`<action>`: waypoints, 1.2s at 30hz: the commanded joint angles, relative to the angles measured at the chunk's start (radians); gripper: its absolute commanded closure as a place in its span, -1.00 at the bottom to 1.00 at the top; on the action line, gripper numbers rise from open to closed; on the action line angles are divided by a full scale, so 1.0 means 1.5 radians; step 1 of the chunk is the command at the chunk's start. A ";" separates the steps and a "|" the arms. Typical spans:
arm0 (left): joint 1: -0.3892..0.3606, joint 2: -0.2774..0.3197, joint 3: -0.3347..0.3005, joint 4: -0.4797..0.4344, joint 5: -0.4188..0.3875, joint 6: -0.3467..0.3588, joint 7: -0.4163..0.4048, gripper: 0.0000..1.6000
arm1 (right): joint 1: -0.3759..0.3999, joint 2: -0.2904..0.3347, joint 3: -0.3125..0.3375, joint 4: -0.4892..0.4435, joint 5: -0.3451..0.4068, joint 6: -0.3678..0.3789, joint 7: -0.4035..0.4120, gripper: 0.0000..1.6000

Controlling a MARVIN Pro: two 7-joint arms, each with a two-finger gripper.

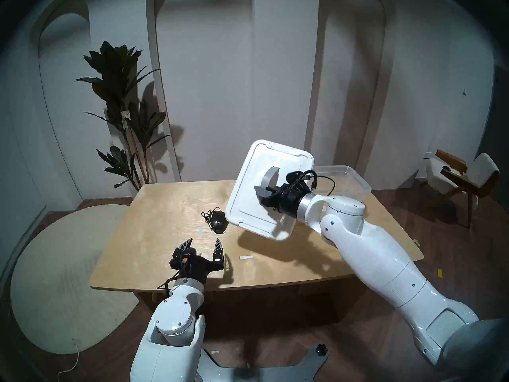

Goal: Open a storage container and put mouse inside

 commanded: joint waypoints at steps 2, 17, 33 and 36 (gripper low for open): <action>-0.006 0.000 0.000 -0.010 0.000 -0.003 0.000 -1.00 | -0.085 0.016 0.040 -0.083 0.023 -0.052 -0.078 1.00; -0.007 0.000 0.000 -0.007 0.000 -0.003 0.000 -1.00 | -0.221 0.025 0.087 -0.200 0.055 -0.138 -0.233 1.00; -0.006 0.000 0.000 -0.010 0.000 -0.005 0.000 -1.00 | -0.376 -0.043 0.205 -0.259 0.093 -0.314 -0.476 1.00; -0.006 0.000 0.000 -0.011 0.000 -0.005 0.000 -1.00 | -0.393 -0.060 0.217 -0.270 0.088 -0.334 -0.503 1.00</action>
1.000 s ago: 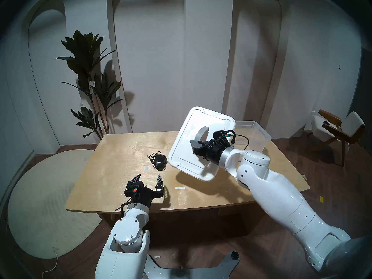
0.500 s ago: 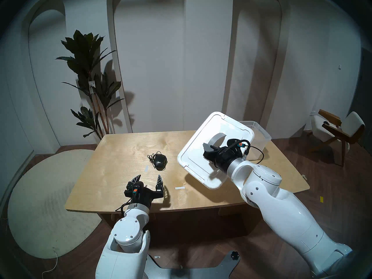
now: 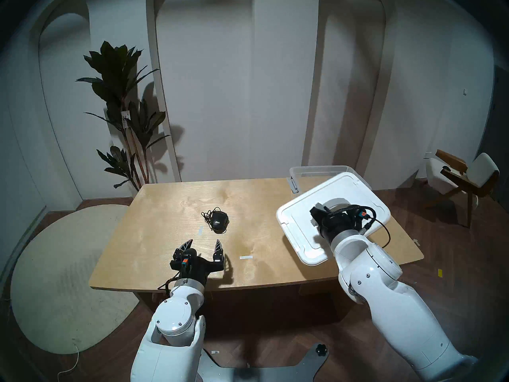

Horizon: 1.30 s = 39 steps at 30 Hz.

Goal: Open a storage container and put mouse inside

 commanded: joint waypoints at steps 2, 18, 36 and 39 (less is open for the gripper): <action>-0.004 0.000 0.000 -0.017 0.000 -0.004 0.000 -1.00 | -0.091 -0.075 0.055 -0.056 -0.008 -0.095 -0.102 1.00; -0.003 0.000 0.000 -0.020 0.000 -0.003 0.000 -1.00 | 0.028 -0.130 0.044 0.101 -0.017 -0.080 -0.111 1.00; -0.001 0.000 0.000 -0.022 0.000 -0.003 0.000 -1.00 | 0.113 -0.177 0.043 0.193 0.084 0.027 -0.185 -0.74; -0.001 0.000 0.000 -0.022 0.000 -0.003 0.000 -1.00 | 0.085 -0.181 0.036 0.174 0.117 0.046 -0.211 -1.00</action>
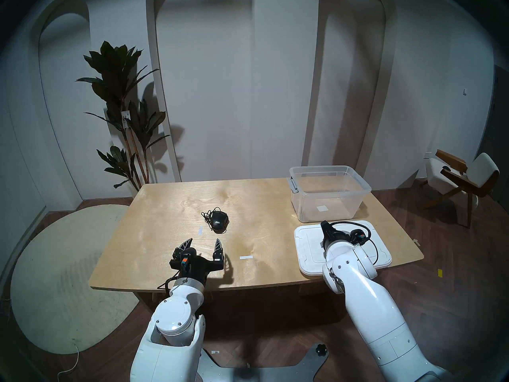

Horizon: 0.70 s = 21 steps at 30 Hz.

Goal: Open a storage container and put mouse inside

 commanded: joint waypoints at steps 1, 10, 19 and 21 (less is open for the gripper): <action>-0.002 0.000 0.000 -0.016 0.000 -0.003 0.000 -1.00 | -0.004 -0.019 -0.003 -0.049 0.059 0.071 -0.081 -1.00; -0.002 0.000 0.000 -0.016 0.000 -0.003 0.000 -1.00 | -0.066 -0.006 -0.045 -0.131 0.086 0.118 -0.133 -1.00; -0.002 0.000 0.000 -0.016 0.000 -0.003 0.000 -1.00 | -0.089 0.030 -0.073 -0.175 -0.030 0.058 -0.125 -1.00; -0.002 0.000 0.000 -0.015 0.000 -0.003 0.000 -1.00 | -0.078 0.027 -0.068 -0.158 -0.059 0.035 -0.127 -1.00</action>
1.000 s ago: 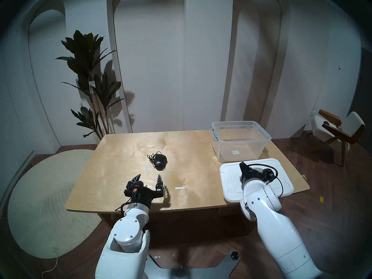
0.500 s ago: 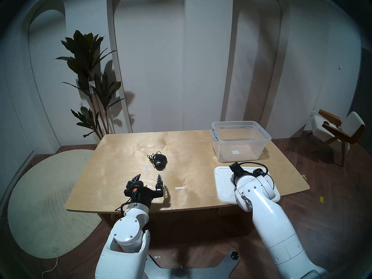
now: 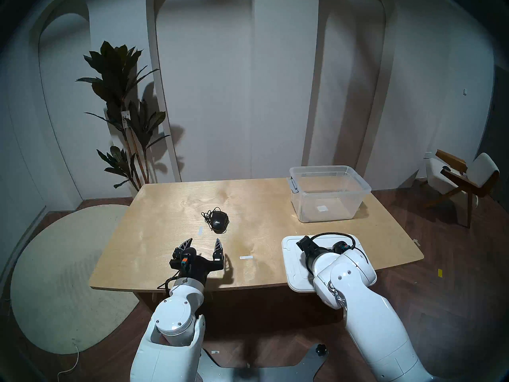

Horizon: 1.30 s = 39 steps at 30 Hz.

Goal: Open a storage container and put mouse inside

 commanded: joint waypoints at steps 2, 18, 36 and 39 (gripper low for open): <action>-0.003 0.000 0.000 -0.015 0.000 -0.003 0.000 -1.00 | 0.010 0.018 0.003 0.005 -0.111 -0.074 0.009 -1.00; -0.003 0.000 0.000 -0.014 0.000 -0.003 0.000 -1.00 | -0.049 0.134 -0.067 -0.070 -0.410 -0.189 0.082 -1.00; -0.005 0.000 0.000 -0.011 0.000 -0.003 0.000 -1.00 | -0.161 0.238 0.096 -0.110 -0.487 -0.237 0.112 -1.00; -0.005 0.000 0.000 -0.009 0.000 -0.003 0.000 -1.00 | -0.166 0.276 0.124 -0.074 -0.479 -0.229 0.155 -1.00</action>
